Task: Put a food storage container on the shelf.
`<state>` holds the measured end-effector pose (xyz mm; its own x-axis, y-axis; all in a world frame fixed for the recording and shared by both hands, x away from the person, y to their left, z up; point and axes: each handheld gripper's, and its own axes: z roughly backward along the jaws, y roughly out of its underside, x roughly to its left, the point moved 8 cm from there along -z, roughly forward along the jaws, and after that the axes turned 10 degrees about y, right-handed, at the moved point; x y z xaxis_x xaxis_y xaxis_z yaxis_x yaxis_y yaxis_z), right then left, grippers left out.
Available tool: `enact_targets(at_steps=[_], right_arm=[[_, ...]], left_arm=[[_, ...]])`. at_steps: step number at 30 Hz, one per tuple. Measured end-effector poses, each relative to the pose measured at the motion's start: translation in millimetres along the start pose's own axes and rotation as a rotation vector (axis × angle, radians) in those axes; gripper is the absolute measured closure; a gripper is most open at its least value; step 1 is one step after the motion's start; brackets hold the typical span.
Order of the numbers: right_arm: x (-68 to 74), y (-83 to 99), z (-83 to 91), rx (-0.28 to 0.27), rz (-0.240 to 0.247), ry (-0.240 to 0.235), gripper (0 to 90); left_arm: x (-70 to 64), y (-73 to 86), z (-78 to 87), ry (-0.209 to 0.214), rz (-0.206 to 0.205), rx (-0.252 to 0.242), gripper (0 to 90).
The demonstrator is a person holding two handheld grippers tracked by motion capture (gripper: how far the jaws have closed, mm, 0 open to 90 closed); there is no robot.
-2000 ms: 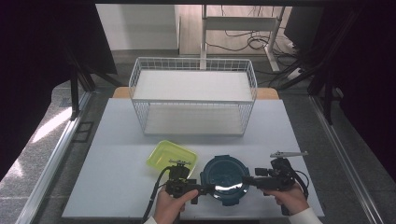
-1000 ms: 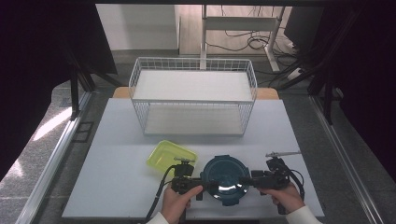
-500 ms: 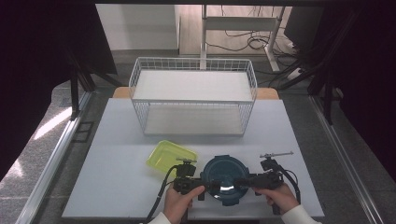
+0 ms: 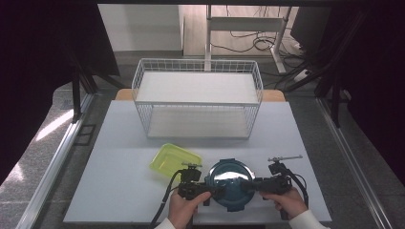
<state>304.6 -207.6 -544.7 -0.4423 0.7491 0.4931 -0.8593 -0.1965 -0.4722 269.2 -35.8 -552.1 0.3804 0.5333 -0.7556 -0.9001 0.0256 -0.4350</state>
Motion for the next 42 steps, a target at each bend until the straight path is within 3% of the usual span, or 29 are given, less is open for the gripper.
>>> enact_targets(at_steps=[12, 24, 32, 42], right_arm=[[9.6, 7.7, 11.7, -0.057, 0.051, 0.009, 31.2], [12.7, 9.6, 15.1, -0.066, 0.093, 0.000, 33.1], [9.7, 9.6, 16.7, -0.063, 0.000, -0.005, 35.9], [12.6, 10.0, 20.2, -0.063, -0.043, 0.014, 37.6]], left_arm=[[-2.8, 6.9, 5.4, 0.026, -0.016, -0.018, 26.3], [-3.9, 8.3, 2.5, 0.050, -0.020, -0.006, 24.3], [-6.1, 8.1, 5.1, 0.062, -0.004, -0.028, 29.7], [-8.8, 8.5, 8.0, 0.063, 0.006, -0.036, 32.0]])
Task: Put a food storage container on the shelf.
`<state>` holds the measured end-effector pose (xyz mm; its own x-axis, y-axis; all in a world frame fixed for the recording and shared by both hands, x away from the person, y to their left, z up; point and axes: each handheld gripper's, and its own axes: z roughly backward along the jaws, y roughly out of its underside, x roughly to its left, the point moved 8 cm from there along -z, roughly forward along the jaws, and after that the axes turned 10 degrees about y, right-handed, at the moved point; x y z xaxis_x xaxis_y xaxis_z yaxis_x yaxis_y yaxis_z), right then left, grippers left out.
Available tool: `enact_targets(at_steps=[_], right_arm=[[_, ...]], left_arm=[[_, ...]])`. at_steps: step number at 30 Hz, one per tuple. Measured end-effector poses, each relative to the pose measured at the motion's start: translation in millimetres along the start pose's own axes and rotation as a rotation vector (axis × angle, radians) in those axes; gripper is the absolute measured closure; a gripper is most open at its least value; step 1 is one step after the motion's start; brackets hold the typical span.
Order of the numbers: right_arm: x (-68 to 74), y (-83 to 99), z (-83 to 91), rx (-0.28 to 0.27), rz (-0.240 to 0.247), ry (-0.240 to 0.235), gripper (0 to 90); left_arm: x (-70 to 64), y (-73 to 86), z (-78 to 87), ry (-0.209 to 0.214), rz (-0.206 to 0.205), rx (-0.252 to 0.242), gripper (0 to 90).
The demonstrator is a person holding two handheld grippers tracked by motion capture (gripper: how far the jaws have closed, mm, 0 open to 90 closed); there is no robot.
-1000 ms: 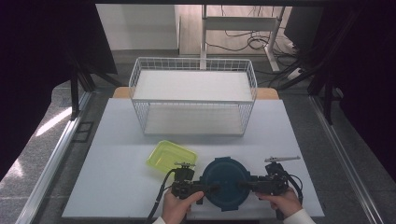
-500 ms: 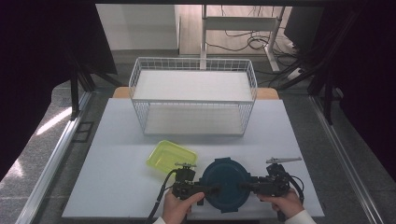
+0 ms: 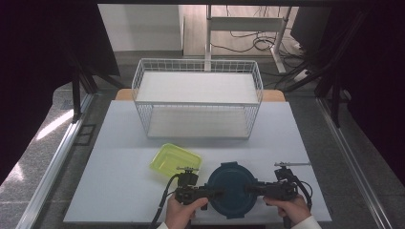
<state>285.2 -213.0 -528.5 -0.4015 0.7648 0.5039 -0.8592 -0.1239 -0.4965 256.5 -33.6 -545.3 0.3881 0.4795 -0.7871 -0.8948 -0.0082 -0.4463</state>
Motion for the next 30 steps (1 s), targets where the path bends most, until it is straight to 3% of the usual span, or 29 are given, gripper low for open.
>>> enact_targets(at_steps=[12, 22, 30], right_arm=[[2.3, -5.2, 6.9, -0.027, 0.019, 0.023, 38.4], [15.3, -21.7, 15.6, -0.083, 0.046, 0.013, 38.4], [27.1, -36.7, 11.6, -0.098, 0.059, -0.001, 38.5]], left_arm=[[-4.5, -3.3, 0.4, 0.006, -0.010, 0.001, 33.5], [-15.8, -22.2, 16.0, -0.015, -0.061, -0.011, 33.5], [-16.1, -34.5, 29.5, -0.025, -0.070, -0.025, 33.6]])
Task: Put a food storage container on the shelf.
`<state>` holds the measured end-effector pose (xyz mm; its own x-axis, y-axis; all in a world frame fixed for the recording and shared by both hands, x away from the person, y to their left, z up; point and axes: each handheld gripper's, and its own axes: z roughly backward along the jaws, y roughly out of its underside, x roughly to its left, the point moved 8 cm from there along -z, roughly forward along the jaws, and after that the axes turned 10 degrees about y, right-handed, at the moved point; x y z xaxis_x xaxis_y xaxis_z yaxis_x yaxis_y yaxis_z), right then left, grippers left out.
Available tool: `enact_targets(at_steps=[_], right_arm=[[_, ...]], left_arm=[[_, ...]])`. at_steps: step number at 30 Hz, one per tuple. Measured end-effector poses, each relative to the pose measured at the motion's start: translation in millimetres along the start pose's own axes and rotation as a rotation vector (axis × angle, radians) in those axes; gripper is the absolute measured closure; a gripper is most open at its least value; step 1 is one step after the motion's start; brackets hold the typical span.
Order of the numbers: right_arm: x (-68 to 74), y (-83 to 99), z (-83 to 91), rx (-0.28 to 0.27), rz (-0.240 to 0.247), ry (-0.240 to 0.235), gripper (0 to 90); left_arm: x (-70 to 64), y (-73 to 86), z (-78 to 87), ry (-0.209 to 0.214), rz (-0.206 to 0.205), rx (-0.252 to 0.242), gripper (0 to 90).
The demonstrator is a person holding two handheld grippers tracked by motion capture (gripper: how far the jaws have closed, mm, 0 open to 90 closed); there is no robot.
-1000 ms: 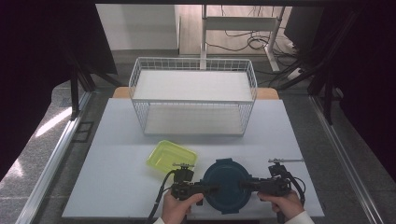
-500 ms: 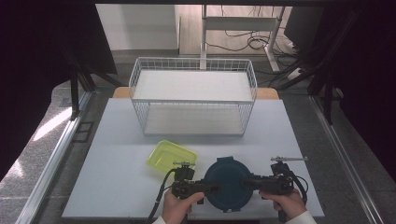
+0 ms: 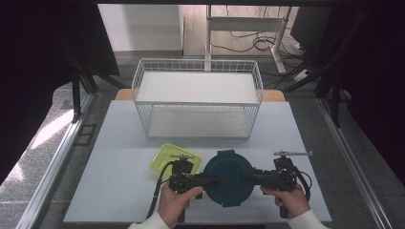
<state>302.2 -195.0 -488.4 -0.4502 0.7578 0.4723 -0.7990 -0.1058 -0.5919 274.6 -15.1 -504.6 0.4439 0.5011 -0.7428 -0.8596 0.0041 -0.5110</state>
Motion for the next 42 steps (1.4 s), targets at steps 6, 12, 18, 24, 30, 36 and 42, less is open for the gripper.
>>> enact_targets(at_steps=[6, 12, 18, 24, 30, 36, 42], right_arm=[[6.6, -10.6, -1.8, -0.017, -0.004, -0.017, 38.7], [14.7, -25.1, -3.8, -0.034, 0.001, -0.024, 38.8], [22.1, -41.1, -6.1, -0.044, 0.006, -0.025, 38.8], [25.0, -52.5, -8.4, -0.047, 0.010, -0.026, 38.9], [28.6, -62.4, -11.6, -0.046, 0.011, -0.023, 38.9], [34.3, -72.2, -14.6, -0.047, 0.022, -0.023, 38.9], [39.8, -82.5, -15.3, -0.051, 0.029, -0.024, 38.9]], left_arm=[[-2.0, -14.5, 12.8, -0.014, -0.022, -0.017, 34.0], [-1.8, -29.0, 24.0, -0.016, -0.037, -0.033, 34.4], [-1.3, -42.0, 32.3, -0.016, -0.047, -0.041, 34.5], [0.4, -54.4, 37.9, -0.016, -0.048, -0.047, 34.5], [2.8, -61.9, 42.2, -0.013, -0.044, -0.049, 34.5], [4.5, -71.1, 51.0, -0.013, -0.048, -0.059, 34.5], [3.7, -80.8, 58.3, -0.016, -0.060, -0.061, 34.5]])
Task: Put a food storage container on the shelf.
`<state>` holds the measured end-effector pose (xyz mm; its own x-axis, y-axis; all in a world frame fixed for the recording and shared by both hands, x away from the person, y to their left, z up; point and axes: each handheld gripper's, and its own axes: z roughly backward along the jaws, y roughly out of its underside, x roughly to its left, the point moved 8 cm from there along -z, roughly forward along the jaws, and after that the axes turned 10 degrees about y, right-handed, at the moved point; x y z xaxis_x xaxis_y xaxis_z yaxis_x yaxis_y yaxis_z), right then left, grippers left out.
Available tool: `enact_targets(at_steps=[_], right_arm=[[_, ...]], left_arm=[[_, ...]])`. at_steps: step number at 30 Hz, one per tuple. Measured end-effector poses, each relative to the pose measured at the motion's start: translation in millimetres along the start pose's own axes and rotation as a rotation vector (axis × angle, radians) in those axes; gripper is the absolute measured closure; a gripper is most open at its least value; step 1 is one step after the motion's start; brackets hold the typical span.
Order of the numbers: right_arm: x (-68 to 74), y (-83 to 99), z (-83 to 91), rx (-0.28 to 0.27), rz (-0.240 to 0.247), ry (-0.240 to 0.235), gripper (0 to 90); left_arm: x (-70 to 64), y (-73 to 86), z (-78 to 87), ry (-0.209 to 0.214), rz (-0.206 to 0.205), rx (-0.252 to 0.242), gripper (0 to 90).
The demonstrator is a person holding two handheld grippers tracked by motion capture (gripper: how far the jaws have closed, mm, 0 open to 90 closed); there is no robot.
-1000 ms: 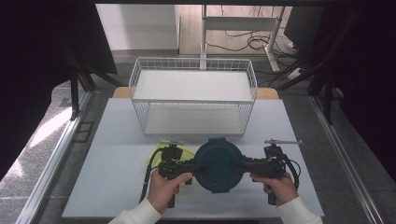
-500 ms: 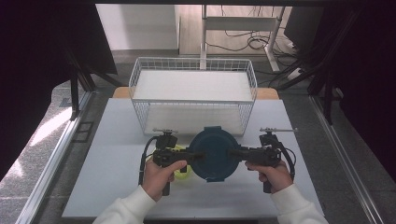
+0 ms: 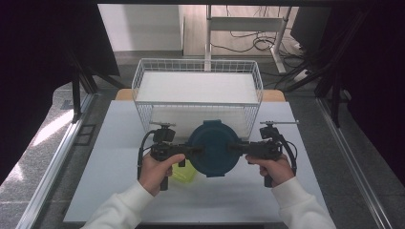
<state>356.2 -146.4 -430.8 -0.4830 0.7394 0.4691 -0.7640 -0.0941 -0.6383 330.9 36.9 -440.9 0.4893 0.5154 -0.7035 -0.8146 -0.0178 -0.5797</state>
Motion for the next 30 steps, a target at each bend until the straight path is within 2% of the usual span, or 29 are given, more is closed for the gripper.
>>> enact_targets(at_steps=[16, 30], right_arm=[[16.8, -38.1, 0.3, -0.022, 0.017, -0.011, 39.2], [27.6, -61.7, 2.1, -0.045, 0.017, -0.030, 39.5]], left_arm=[[-4.5, -35.3, 20.2, -0.003, -0.030, -0.015, 34.9], [-10.1, -64.5, 37.0, -0.005, -0.066, -0.035, 36.0]])
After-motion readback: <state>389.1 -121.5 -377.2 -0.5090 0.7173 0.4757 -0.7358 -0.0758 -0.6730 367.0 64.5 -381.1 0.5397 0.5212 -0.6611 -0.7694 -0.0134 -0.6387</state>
